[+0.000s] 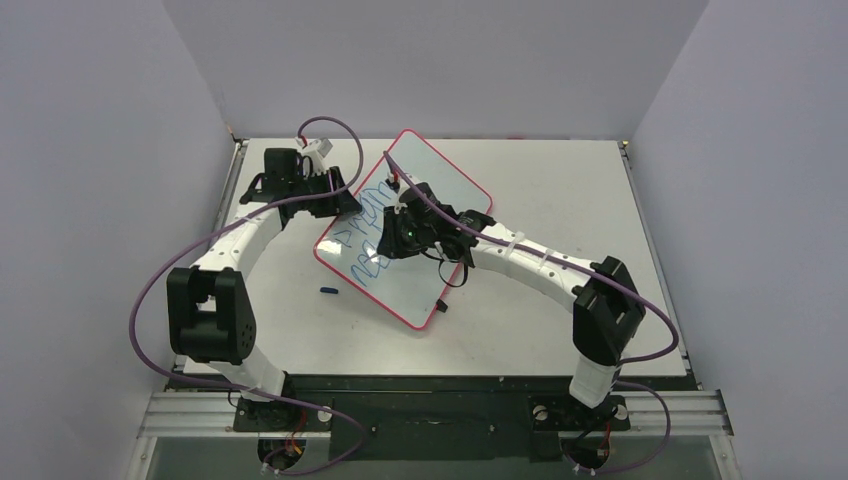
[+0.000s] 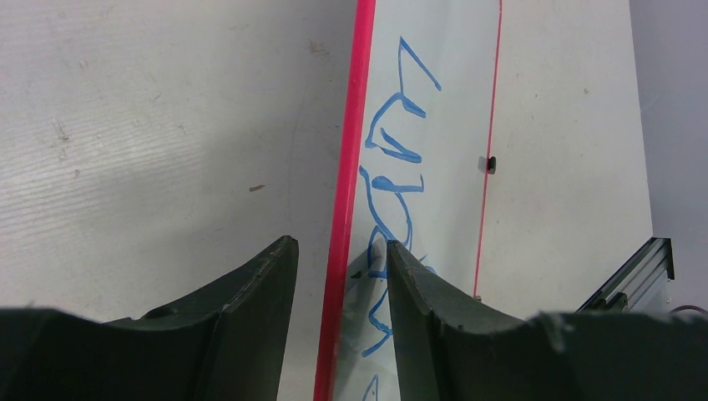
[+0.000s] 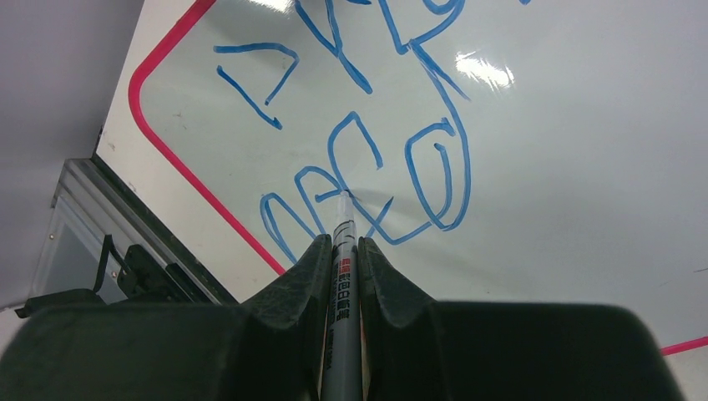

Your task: Write a sentence on the whiteboard

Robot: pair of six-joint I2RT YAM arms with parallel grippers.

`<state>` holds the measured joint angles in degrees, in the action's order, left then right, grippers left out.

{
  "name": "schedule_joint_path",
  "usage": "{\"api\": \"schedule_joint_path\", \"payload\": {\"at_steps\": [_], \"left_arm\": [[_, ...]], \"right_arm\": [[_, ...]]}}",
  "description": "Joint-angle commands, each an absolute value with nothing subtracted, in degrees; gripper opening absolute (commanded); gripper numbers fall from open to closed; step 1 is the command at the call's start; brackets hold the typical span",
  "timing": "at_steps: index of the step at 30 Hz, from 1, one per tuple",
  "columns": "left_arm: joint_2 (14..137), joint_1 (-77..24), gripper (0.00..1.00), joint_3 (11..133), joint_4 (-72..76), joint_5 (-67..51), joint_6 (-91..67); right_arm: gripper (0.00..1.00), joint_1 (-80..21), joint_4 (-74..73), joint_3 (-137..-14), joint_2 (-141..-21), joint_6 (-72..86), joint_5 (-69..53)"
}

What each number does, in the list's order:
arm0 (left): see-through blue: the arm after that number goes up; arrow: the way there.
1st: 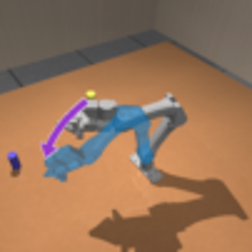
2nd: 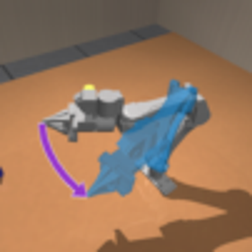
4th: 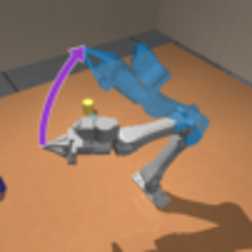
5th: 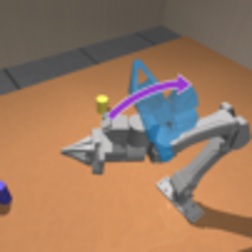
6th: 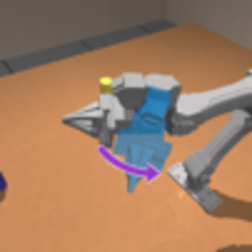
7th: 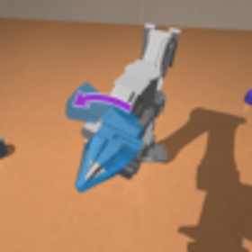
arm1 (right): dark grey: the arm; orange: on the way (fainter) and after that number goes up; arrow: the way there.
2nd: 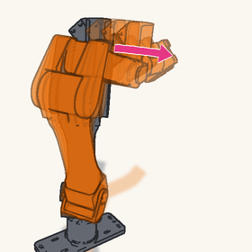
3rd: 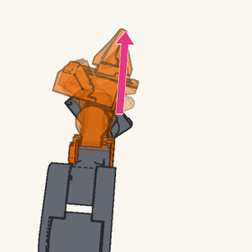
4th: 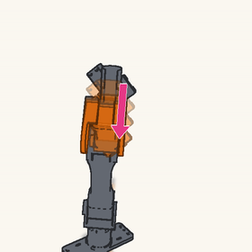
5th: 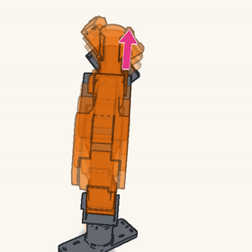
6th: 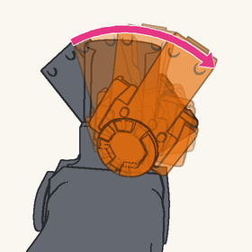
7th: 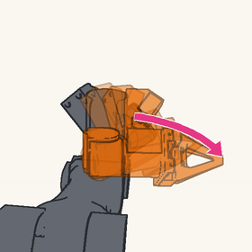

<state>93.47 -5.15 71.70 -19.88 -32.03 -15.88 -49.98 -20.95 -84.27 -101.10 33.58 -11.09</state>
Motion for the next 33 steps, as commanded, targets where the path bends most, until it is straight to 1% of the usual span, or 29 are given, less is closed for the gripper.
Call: {"api": "schedule_joint_path", "payload": {"at_steps": [1,33], "left_arm": [[92.38,-4.92,0.40,71.75,-17.22,-33.56,-15.82],[91.31,-5.44,0.40,71.07,-17.14,-33.93,-15.13]], "right_arm": [[0.00,-50.07,-17.92,-86.68,-101.34,33.95,-9.59],[0.00,-47.56,-17.92,-86.60,-103.66,33.90,-8.35]]}}
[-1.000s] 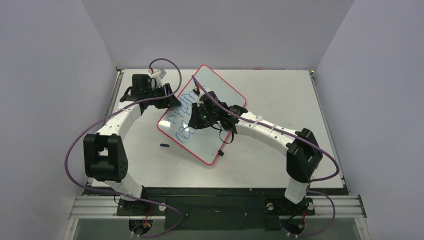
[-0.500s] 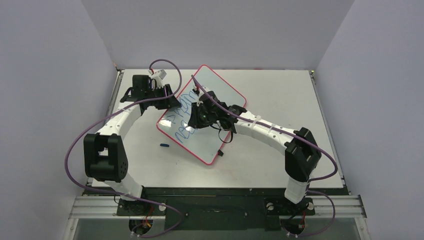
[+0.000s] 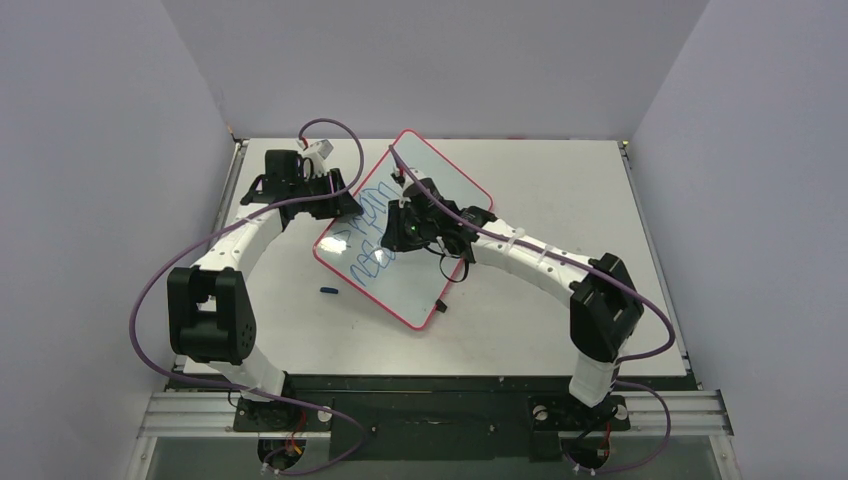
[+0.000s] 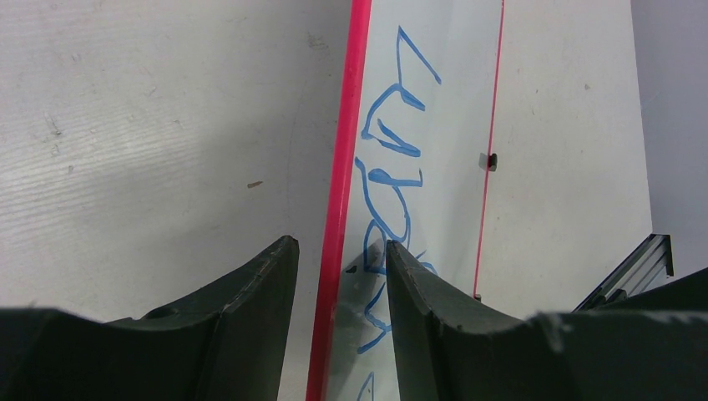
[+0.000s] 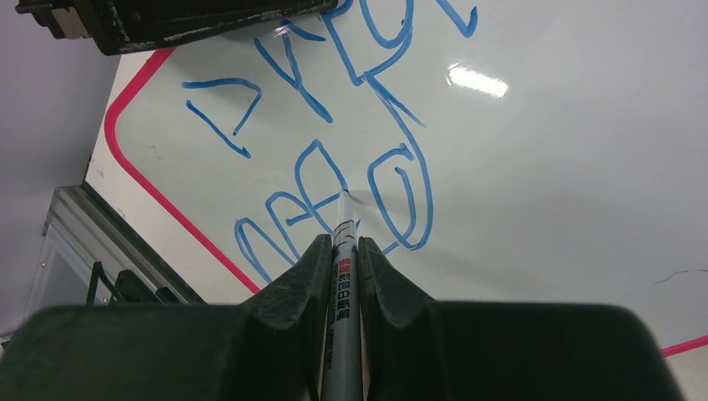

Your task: Write a sentence on the whiteboard

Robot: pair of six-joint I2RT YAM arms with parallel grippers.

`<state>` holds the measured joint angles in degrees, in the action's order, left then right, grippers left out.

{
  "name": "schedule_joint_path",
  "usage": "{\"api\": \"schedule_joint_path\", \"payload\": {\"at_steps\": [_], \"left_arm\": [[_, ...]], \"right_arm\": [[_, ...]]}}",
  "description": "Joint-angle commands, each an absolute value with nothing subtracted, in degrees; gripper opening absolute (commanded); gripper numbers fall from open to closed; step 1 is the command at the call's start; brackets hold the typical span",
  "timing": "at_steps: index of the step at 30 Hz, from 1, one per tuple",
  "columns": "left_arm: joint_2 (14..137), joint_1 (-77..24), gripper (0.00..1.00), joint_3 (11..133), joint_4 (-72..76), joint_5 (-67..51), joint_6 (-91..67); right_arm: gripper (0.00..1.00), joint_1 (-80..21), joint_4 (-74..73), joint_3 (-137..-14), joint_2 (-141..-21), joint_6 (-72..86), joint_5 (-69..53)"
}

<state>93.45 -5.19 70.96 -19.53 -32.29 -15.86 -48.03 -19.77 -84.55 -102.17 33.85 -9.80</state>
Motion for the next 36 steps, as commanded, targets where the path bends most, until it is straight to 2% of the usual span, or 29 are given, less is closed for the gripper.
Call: {"api": "schedule_joint_path", "payload": {"at_steps": [1,8,15,26,36], "left_arm": [[91.27,-5.45,0.40,71.04,-17.20,-33.95,-15.03],[91.45,-5.45,0.40,71.21,-17.14,-33.82,-14.89],[93.41,-5.36,0.41,73.30,-17.66,-33.70,-14.62],[99.97,-6.48,0.42,80.51,-17.76,-35.75,-17.50],[110.04,-10.44,0.41,91.05,-14.23,-37.49,-23.54]], "right_arm": [[0.00,-47.51,-17.88,-86.67,-103.65,33.85,-8.35],[0.00,-47.39,-17.93,-85.99,-101.49,33.75,-9.11],[0.00,-47.29,-17.81,-83.27,-94.29,34.04,-9.87],[0.00,-41.51,-18.12,-73.26,-80.83,35.04,-8.89],[0.00,-37.01,-19.83,-67.04,-73.51,34.40,-8.86]]}}
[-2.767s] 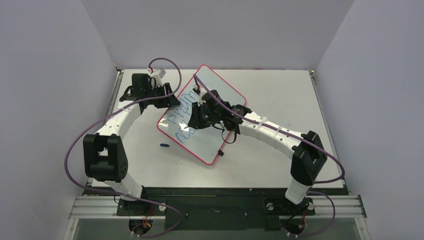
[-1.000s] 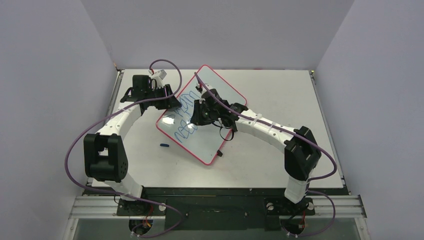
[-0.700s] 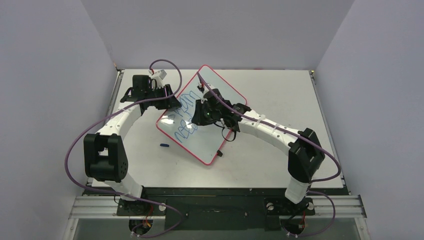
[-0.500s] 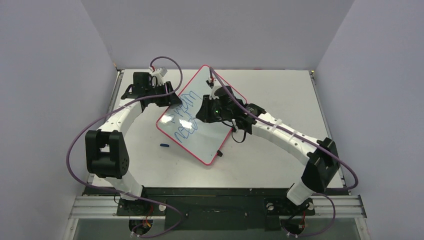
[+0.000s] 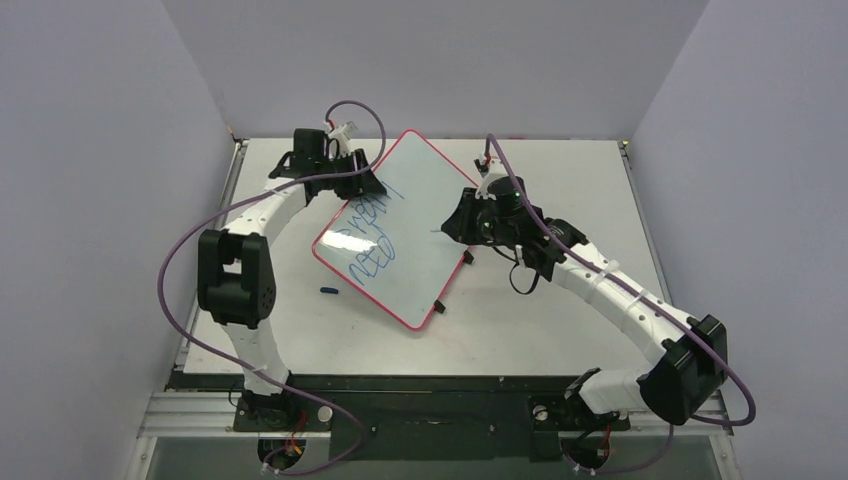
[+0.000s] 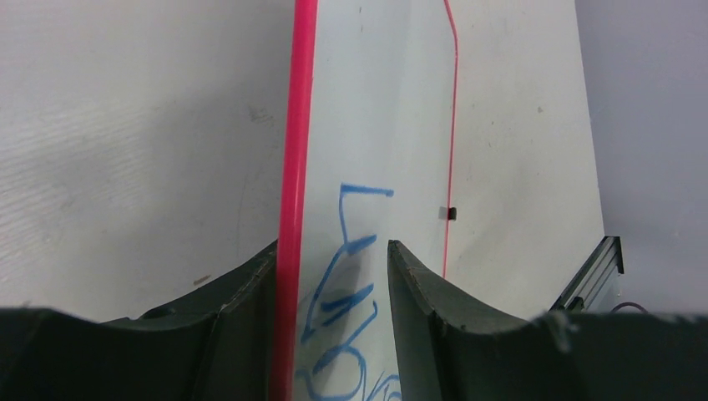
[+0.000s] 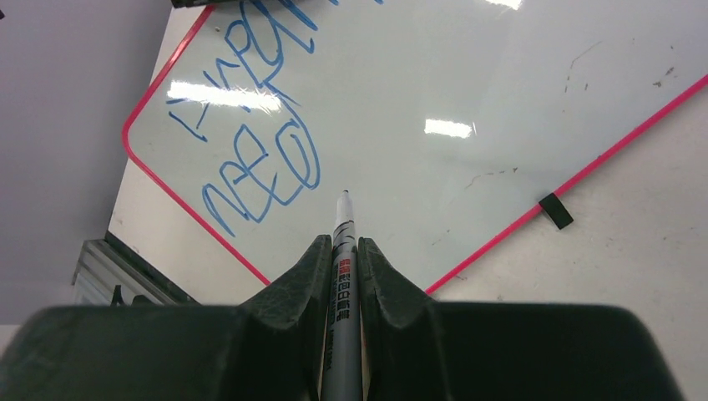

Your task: Write a sentence on the whiteboard

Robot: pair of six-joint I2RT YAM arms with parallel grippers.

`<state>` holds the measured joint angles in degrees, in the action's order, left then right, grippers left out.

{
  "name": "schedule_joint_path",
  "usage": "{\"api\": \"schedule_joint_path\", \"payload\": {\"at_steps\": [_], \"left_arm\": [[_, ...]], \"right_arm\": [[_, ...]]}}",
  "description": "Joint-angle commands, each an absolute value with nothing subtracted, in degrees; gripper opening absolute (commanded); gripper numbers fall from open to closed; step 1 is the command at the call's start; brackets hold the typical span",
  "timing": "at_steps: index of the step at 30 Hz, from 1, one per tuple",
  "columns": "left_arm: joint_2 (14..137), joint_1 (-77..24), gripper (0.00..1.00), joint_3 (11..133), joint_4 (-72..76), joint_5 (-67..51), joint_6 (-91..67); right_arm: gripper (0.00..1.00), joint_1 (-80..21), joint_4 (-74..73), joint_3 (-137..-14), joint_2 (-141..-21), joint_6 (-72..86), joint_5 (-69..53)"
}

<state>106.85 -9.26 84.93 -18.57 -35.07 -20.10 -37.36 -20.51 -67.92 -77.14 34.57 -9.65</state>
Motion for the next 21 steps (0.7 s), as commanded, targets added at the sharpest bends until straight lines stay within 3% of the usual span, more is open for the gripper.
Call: {"api": "schedule_joint_path", "payload": {"at_steps": [1,10,21], "left_arm": [[110.70,-10.87,0.41,91.80,-14.06,-37.63,-24.28],[118.89,-12.24,0.40,101.24,-13.46,-39.97,-27.42],[126.97,-16.03,0.40,115.43,-22.93,-46.09,-22.00]], "right_arm": [[0.00,-36.83,-19.94,-66.74,-72.89,34.33,-8.79],[0.00,-36.09,-21.70,-64.39,-69.45,33.44,-8.25],[0.00,-35.19,-24.03,-63.41,-65.62,32.87,-7.40]]}}
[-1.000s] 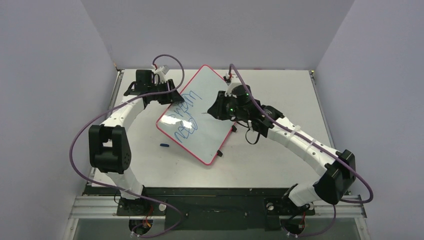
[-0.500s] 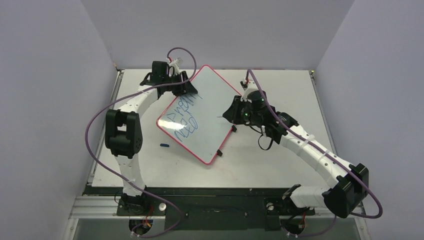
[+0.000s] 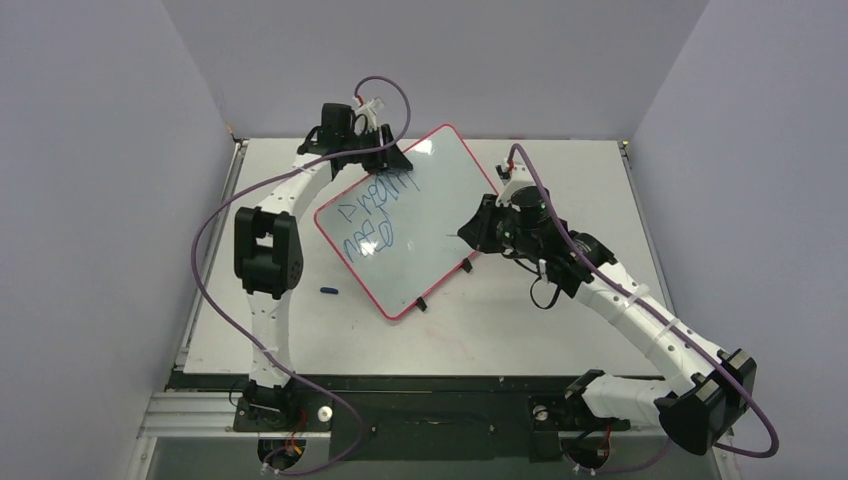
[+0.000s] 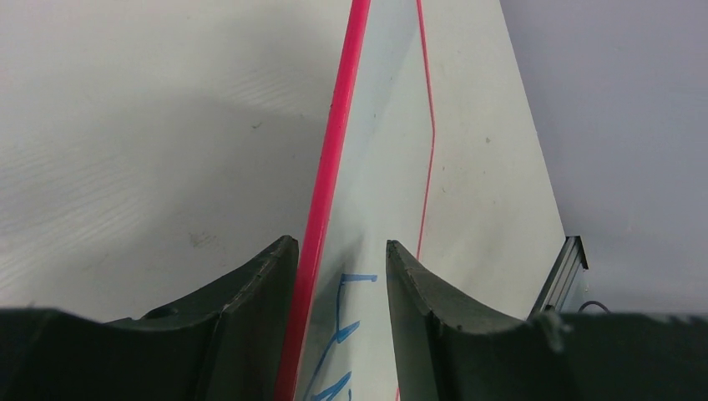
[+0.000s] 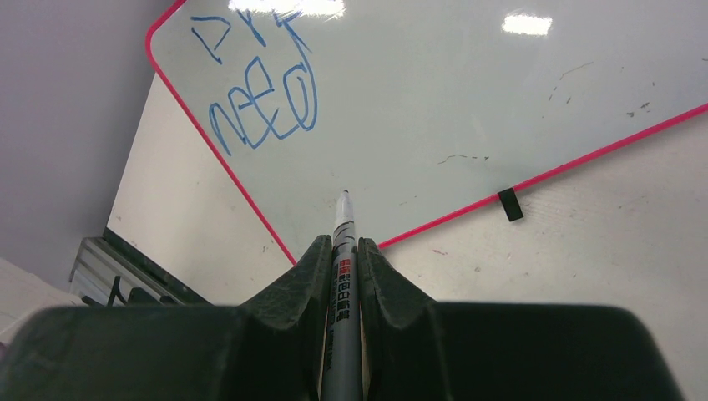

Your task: Write a sentence on the whiteboard

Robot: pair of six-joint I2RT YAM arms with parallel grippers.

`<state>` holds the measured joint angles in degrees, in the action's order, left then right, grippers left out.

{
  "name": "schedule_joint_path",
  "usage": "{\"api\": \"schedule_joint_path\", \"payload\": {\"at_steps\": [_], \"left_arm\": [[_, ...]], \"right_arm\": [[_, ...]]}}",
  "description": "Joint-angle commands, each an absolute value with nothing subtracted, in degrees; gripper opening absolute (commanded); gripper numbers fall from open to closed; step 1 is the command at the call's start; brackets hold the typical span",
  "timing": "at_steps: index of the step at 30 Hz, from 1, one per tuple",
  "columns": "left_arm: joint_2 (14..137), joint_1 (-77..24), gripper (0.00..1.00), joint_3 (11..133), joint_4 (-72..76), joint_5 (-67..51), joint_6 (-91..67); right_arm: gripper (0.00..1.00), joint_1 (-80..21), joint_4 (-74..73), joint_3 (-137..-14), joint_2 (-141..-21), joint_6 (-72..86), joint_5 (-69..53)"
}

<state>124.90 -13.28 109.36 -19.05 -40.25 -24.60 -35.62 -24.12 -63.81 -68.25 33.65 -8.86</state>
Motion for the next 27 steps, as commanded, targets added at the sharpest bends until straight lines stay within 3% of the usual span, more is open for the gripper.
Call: {"api": "schedule_joint_path", "payload": {"at_steps": [1,8,15,27], "left_arm": [[127.38,-16.42,0.40,116.16,-24.32,-46.99,-21.25],[127.92,-16.52,0.41,119.72,-28.76,-46.46,-18.46],[126.89,-15.33,0.51,120.66,-30.71,-45.22,-17.60],[127.04,-12.62,0.52,124.48,-34.27,-43.09,-18.96]], "right_arm": [[0.00,-35.19,-24.14,-63.35,-65.34,32.87,-7.36],[0.00,-35.15,-24.76,-62.81,-64.48,32.87,-6.86],[0.00,-35.07,-24.83,-63.31,-64.77,32.96,-7.18],[0.00,-35.05,-24.83,-63.74,-65.65,33.08,-6.98]]}}
